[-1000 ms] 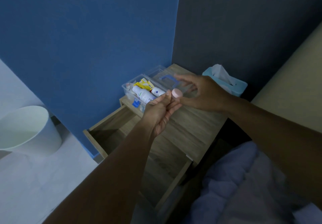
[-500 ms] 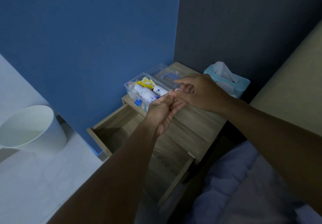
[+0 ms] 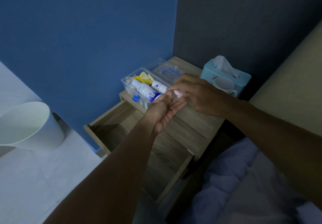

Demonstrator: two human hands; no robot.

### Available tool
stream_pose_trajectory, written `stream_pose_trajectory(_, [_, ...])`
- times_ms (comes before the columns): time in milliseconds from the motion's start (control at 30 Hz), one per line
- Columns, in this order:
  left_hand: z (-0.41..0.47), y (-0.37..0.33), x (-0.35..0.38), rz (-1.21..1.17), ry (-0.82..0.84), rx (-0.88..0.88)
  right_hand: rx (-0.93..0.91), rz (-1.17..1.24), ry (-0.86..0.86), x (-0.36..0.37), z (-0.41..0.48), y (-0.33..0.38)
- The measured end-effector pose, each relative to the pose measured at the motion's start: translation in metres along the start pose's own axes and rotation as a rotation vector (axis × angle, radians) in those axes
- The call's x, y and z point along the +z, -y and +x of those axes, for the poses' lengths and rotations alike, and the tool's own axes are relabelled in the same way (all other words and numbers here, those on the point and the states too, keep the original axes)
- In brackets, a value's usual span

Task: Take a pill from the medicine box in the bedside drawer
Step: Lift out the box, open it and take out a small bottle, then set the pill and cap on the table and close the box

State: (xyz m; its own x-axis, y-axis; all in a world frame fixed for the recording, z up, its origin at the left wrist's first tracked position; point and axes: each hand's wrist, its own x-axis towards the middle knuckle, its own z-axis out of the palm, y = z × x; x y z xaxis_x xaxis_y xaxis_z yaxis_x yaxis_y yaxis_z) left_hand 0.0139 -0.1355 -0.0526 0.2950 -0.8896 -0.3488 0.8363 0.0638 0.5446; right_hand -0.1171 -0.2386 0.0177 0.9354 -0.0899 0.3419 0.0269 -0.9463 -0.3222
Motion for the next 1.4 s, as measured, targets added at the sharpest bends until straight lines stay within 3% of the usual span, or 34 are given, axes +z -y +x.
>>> stream_pose_trajectory(100, [0.002,0.002,-0.009,0.009,-0.072,-0.034,0.022,0.003,-0.066,0.0,0.002,-0.002])
stream_pose_trajectory(200, [0.003,0.005,-0.016,-0.007,-0.09,-0.035,0.215,0.032,-0.215,0.001,0.0,-0.01])
stream_pose_trajectory(333, [0.009,0.009,-0.022,0.039,-0.082,-0.028,0.438,0.074,-0.28,0.014,-0.025,-0.031])
stream_pose_trajectory(667, [0.037,0.043,-0.049,0.226,-0.06,-0.039,1.0,0.345,-0.537,0.111,-0.097,-0.063])
stream_pose_trajectory(767, [0.047,0.05,-0.054,0.446,-0.043,0.033,1.035,0.33,-0.57,0.135,-0.111,-0.067])
stream_pose_trajectory(1033, [0.077,0.066,-0.053,1.196,0.028,0.358,1.076,-0.005,-0.704,0.169,-0.117,-0.079])
stream_pose_trajectory(1200, [0.101,0.081,-0.052,1.476,-0.004,0.496,1.095,-0.043,-0.657,0.173,-0.115,-0.079])
stream_pose_trajectory(1400, [0.1,0.1,-0.059,1.643,-0.109,0.628,1.055,-0.047,-0.646,0.173,-0.111,-0.076])
